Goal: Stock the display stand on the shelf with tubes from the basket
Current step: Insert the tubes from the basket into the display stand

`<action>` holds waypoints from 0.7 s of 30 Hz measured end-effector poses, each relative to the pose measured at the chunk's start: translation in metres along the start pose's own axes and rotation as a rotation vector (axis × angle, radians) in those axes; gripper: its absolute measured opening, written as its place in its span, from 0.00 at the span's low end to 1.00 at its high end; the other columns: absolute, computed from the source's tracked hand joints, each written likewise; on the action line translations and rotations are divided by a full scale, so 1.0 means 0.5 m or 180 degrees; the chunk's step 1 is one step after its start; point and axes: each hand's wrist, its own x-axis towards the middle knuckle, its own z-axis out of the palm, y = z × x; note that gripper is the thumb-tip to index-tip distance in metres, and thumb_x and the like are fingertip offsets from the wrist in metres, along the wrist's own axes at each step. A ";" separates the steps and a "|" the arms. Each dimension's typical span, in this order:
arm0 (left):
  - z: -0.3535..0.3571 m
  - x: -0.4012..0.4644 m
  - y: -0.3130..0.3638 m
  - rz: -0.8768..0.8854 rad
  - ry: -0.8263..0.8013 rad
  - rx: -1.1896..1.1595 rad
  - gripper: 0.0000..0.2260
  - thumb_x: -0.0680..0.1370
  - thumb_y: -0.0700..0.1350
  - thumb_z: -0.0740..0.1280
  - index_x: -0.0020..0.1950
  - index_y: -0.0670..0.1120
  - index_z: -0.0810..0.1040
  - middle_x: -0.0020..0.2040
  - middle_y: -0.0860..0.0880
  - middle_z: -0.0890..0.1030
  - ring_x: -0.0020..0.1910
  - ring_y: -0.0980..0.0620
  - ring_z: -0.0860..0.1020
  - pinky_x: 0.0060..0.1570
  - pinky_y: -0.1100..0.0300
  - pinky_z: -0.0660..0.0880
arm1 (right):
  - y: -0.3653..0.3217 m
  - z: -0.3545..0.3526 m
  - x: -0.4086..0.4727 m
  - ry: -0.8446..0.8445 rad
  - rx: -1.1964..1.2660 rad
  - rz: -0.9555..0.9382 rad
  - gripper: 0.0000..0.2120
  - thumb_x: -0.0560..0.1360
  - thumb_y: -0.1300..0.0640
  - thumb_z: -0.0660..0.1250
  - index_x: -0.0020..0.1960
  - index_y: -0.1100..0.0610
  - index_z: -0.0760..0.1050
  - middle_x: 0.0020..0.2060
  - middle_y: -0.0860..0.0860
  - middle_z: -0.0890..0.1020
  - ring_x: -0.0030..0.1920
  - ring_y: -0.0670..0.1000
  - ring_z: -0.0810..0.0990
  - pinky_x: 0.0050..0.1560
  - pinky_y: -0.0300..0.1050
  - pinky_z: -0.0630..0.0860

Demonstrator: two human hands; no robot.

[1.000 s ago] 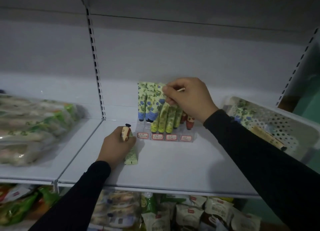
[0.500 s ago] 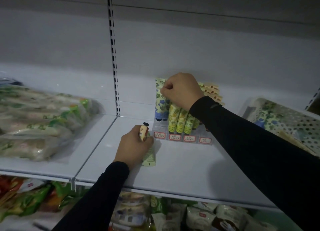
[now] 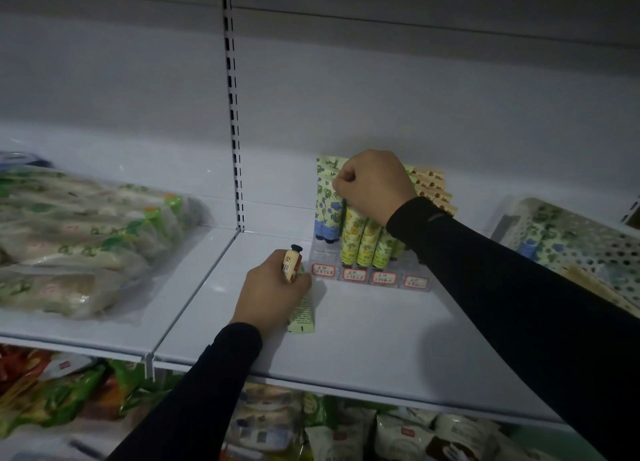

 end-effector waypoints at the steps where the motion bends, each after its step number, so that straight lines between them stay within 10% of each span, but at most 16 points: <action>1: 0.000 0.000 0.000 0.0002 0.0000 0.0006 0.04 0.78 0.46 0.68 0.52 0.51 0.75 0.41 0.54 0.78 0.38 0.61 0.75 0.29 0.75 0.67 | 0.001 0.001 -0.001 -0.0007 -0.0019 0.0010 0.12 0.76 0.56 0.64 0.38 0.57 0.82 0.37 0.50 0.84 0.37 0.49 0.80 0.43 0.40 0.76; 17: 0.000 0.000 0.000 -0.0074 -0.0034 -0.0050 0.04 0.78 0.48 0.67 0.52 0.52 0.75 0.42 0.54 0.79 0.39 0.61 0.76 0.27 0.75 0.67 | 0.009 0.023 0.004 -0.0067 -0.0146 0.0238 0.20 0.73 0.59 0.65 0.24 0.55 0.66 0.27 0.53 0.77 0.30 0.51 0.75 0.46 0.49 0.80; 21: 0.001 0.001 0.000 -0.0093 -0.0043 -0.0035 0.05 0.78 0.49 0.67 0.53 0.52 0.75 0.43 0.54 0.80 0.39 0.61 0.77 0.26 0.73 0.66 | 0.009 0.028 0.005 -0.0125 -0.0141 0.0326 0.13 0.73 0.58 0.64 0.32 0.61 0.77 0.35 0.55 0.83 0.36 0.54 0.80 0.45 0.49 0.81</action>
